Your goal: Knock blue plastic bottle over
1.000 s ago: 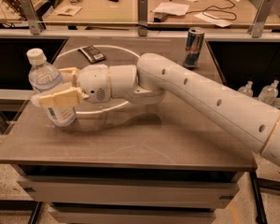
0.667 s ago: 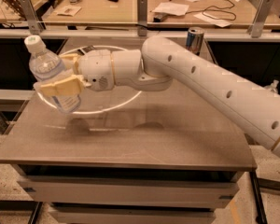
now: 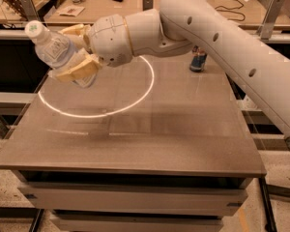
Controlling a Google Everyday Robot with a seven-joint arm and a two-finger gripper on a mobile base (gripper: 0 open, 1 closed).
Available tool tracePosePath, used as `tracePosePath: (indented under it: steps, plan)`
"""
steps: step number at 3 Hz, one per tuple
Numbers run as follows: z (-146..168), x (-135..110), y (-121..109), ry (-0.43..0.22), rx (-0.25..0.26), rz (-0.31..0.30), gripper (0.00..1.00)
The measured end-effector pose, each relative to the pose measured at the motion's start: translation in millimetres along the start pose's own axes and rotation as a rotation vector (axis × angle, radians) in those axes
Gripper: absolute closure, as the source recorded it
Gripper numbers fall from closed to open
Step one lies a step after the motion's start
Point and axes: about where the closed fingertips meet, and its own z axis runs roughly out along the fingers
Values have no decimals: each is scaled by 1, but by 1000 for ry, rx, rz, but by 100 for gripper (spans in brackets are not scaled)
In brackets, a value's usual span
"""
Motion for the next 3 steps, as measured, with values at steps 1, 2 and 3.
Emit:
tracePosePath:
  steps: [1, 2, 3]
  plan:
    - [1, 0, 0, 0, 2, 2, 100]
    - [-12, 15, 3, 112, -6, -68, 100]
    - [-33, 39, -1, 250, -82, -245, 100]
